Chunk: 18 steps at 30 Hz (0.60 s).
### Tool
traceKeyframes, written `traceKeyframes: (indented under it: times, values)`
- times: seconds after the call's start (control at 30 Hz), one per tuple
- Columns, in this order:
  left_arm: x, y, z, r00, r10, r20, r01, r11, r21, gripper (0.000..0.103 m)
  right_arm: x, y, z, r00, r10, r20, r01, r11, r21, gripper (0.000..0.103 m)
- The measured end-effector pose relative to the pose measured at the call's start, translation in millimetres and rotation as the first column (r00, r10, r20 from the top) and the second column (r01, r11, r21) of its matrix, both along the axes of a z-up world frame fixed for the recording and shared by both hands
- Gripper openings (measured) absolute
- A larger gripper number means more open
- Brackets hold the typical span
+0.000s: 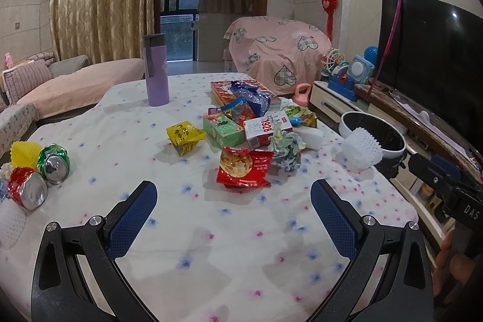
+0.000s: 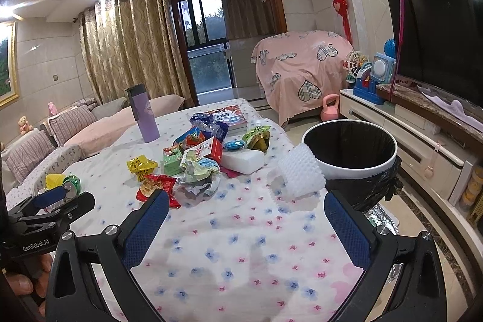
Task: Collect trash
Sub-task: 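Move the left gripper toward the red chip bag on the table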
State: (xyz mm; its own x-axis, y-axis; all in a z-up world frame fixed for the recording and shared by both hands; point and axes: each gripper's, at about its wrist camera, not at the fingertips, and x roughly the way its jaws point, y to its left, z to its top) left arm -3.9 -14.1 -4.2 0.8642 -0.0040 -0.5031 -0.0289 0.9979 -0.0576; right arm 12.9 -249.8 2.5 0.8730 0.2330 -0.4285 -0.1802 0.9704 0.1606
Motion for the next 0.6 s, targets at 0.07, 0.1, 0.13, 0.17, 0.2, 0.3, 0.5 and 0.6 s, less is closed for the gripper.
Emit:
traceKeyframes:
  times: [0.07,0.1,0.13,0.17,0.2,0.3,0.5,0.6]
  values:
    - [5.2,2.6,-2.9,1.0,-0.002,-0.019,0.002,1.0,-0.013,0.103,3.1,-1.5,-1.9,1.0,-0.003,-0.009,0.003,1.0,-0.003,0.103]
    - [9.0,4.1,-4.7,0.999,-0.002,-0.033,0.002,1.0,-0.019,0.103,5.4,-2.7,-3.9,1.0,0.0,-0.022,0.0,1.0,0.001,0.103]
    - [12.3,5.7,-6.7,0.999,-0.003,-0.044,0.002,1.0,-0.024,0.103,8.0,-4.2,-4.9,0.999,0.002,-0.048,-0.002,1.0,0.016,0.103]
    - [16.7,6.9,-8.8,0.998,-0.004,-0.059,0.002,1.0,-0.027,0.103,11.2,-5.5,-6.8,0.998,-0.001,-0.06,0.002,1.0,0.017,0.103]
    - [21.0,7.5,-10.8,0.997,-0.006,-0.072,0.003,1.0,-0.028,0.103,14.6,-7.7,-8.4,0.997,-0.003,-0.078,0.005,1.0,0.024,0.103]
    - [37.3,10.1,-18.6,0.993,-0.006,-0.119,0.001,0.999,-0.039,0.1,24.3,-13.5,-11.4,0.993,-0.015,-0.121,0.019,0.999,0.033,0.102]
    - [71.0,12.5,-31.6,0.982,-0.005,-0.189,-0.003,0.999,-0.04,0.092,49.1,-28.3,-21.0,0.989,-0.039,-0.144,0.042,0.999,0.02,0.099]
    - [87.2,15.3,-38.1,0.975,-0.005,-0.222,-0.006,0.999,-0.049,0.09,66.1,-37.1,-28.5,0.983,-0.059,-0.172,0.064,0.998,0.024,0.093]
